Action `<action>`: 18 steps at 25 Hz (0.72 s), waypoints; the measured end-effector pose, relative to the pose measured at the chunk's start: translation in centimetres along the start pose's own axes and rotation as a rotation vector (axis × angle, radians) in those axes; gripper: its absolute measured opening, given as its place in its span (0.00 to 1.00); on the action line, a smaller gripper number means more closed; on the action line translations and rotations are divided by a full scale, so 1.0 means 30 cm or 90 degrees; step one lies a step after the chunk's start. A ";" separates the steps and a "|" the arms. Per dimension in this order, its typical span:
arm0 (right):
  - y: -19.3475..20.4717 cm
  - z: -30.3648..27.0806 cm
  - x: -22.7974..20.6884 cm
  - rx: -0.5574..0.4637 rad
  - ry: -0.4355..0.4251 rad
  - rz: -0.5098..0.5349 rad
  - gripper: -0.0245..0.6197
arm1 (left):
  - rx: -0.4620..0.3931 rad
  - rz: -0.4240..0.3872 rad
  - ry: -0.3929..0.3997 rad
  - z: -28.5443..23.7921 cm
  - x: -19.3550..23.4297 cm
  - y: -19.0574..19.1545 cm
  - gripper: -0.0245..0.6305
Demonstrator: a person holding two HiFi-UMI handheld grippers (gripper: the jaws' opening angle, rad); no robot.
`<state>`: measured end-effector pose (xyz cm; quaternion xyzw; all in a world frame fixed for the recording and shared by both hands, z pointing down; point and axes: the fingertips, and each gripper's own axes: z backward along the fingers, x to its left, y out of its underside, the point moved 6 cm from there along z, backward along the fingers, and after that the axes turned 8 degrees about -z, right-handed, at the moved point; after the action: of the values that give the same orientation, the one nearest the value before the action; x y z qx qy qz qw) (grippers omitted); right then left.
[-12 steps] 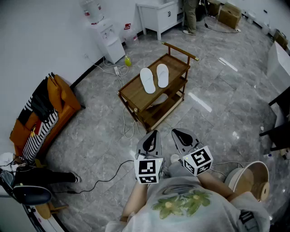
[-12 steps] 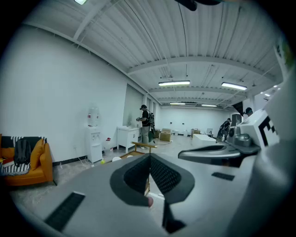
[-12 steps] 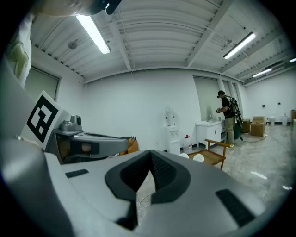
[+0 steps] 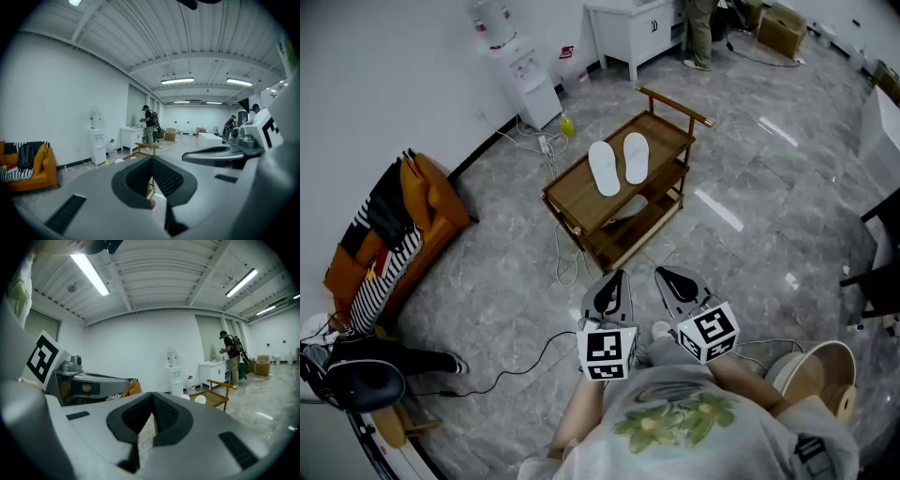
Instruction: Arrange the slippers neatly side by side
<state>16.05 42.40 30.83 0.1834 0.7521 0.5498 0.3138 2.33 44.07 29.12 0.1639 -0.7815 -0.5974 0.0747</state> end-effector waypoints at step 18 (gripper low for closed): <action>-0.024 -0.010 -0.277 0.012 -0.043 0.003 0.05 | 0.025 -0.001 -0.028 -0.221 -0.145 -0.003 0.06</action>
<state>22.02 36.78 32.46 0.2067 0.7458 0.5370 0.3357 8.49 39.52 31.20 0.1525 -0.7946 -0.5852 0.0539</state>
